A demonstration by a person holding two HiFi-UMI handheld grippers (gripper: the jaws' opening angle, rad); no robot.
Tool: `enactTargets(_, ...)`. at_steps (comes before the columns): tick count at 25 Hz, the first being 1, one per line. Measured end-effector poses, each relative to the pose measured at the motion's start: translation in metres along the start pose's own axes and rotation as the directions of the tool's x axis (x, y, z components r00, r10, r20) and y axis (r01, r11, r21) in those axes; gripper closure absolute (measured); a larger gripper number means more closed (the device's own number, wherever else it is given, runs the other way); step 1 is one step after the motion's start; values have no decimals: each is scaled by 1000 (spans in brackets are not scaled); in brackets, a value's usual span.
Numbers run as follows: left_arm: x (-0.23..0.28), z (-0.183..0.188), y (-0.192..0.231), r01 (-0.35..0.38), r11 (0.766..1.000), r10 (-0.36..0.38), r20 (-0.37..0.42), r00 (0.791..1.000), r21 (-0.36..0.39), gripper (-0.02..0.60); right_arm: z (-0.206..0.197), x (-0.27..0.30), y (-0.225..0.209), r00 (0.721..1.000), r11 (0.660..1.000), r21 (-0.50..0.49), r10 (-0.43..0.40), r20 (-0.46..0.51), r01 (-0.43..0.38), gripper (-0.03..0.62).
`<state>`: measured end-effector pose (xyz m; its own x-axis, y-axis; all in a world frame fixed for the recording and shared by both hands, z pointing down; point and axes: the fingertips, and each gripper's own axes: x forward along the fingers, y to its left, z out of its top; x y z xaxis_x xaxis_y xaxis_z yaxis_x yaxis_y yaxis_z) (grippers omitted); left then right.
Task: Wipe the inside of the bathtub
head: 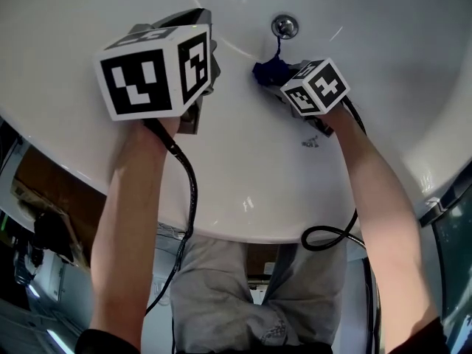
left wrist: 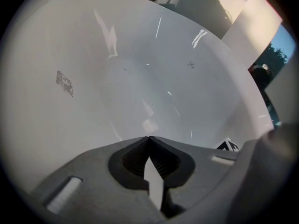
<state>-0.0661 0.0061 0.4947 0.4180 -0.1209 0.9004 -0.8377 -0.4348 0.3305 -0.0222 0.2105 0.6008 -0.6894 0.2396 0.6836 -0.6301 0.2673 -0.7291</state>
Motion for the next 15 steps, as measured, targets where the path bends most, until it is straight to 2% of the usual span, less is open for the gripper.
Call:
enactTargets(8, -2, 1, 2, -9, 1000, 9, -6, 1000, 4, 578, -7, -15, 32, 999, 999, -7, 35, -5, -35, 507)
enactTargets(15, -3, -1, -1, -1, 1000, 1, -4, 1000, -1, 578, -16, -31, 71, 994, 986, -137, 84, -72, -93, 507)
